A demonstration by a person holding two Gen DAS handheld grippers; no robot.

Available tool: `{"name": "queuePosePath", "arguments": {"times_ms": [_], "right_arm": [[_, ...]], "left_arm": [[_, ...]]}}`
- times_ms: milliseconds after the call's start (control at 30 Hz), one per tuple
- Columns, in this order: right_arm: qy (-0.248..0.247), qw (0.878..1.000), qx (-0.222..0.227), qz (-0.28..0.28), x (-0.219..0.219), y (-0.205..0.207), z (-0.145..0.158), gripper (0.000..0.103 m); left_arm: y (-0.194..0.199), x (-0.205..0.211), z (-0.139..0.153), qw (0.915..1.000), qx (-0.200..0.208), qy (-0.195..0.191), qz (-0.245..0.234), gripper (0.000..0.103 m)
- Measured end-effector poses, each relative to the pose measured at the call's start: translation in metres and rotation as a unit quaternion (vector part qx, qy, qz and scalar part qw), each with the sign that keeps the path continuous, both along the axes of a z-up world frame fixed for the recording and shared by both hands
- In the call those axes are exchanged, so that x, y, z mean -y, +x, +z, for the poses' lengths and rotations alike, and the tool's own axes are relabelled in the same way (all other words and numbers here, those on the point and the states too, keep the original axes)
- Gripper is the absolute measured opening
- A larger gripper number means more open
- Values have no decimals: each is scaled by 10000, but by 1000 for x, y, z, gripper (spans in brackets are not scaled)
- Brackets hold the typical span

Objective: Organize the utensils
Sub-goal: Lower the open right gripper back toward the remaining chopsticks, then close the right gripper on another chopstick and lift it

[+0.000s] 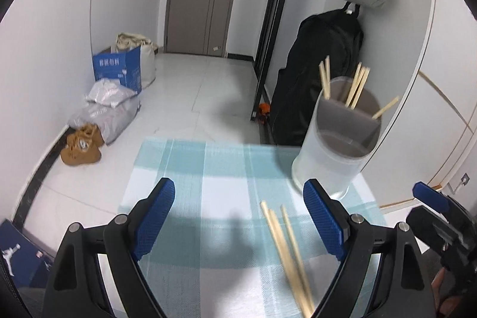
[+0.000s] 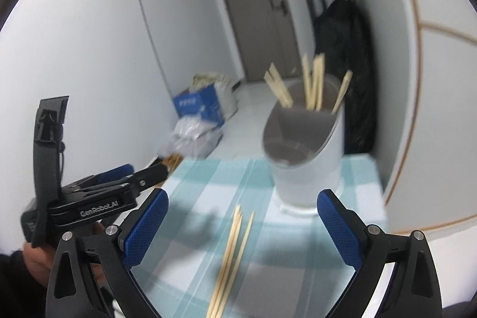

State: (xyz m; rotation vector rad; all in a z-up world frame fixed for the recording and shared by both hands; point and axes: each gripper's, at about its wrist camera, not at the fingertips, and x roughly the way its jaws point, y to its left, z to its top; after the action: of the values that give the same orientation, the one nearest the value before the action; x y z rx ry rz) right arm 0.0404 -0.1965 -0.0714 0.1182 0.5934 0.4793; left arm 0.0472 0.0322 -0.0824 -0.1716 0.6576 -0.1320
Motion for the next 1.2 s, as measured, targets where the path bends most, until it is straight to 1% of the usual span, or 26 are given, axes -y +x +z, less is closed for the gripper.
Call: {"name": "queuePosePath", "arguments": {"times_ms": [100,167,233,267,367,400,433,500,533,600,733,767,833,867,1000,1100,1167,1200], "right_arm": [[-156,9990,-401,106,-7,10,-18,96],[-319,9973,-629,194,-13,16,-30,90],[-452,9950,-857,235,-18,23,-42,80],[-509,9936,-982,246,-21,27,-48,77],[-737,9883,-1321,166,-29,42,-67,62],[-782,9870,-1399,132,-32,46,-71,52],[-822,9855,-1483,118,-35,50,-76,48],[-969,9812,-1666,105,-42,61,-84,42],[-1045,9792,-1734,145,-47,67,-87,39],[-1262,9753,-1800,197,-59,77,-92,39],[-1609,9651,-2062,157,-74,91,-103,30],[-1683,9624,-2127,115,-77,94,-106,29],[-1751,9624,-2078,29,-81,97,-107,25],[-1778,9626,-2043,18,-84,98,-107,20],[-1919,9594,-2065,-44,-94,106,-108,18],[-2117,9560,-2028,-109,-100,111,-108,18],[-2158,9517,-2173,-215,-98,116,-110,9],[-2079,9511,-2272,-229,-96,118,-110,8]], "left_arm": [[1,-8,-21,9994,-323,30,115,85],[7,-13,-23,9988,-466,-31,164,85],[11,-17,-21,9986,-469,-20,246,85],[14,-18,-22,9982,-520,-31,300,85],[21,-24,-25,9965,-732,-240,319,85],[21,-27,-27,9962,-774,-271,301,85],[21,-28,-27,9962,-791,-286,246,85],[19,-30,-28,9964,-798,-209,209,85],[20,-34,-30,9963,-810,-167,241,85],[21,-42,-33,9958,-843,-187,307,85],[26,-61,-38,9925,-1005,-535,437,85],[26,-66,-39,9915,-1038,-626,473,85],[27,-74,-40,9894,-1093,-777,551,85],[28,-76,-41,9887,-1116,-820,575,85],[29,-80,-43,9878,-1189,-837,561,85],[27,-85,-42,9877,-1178,-857,571,85],[27,-87,-41,9872,-1188,-885,584,85],[27,-89,-42,9869,-1194,-910,598,85]]}}
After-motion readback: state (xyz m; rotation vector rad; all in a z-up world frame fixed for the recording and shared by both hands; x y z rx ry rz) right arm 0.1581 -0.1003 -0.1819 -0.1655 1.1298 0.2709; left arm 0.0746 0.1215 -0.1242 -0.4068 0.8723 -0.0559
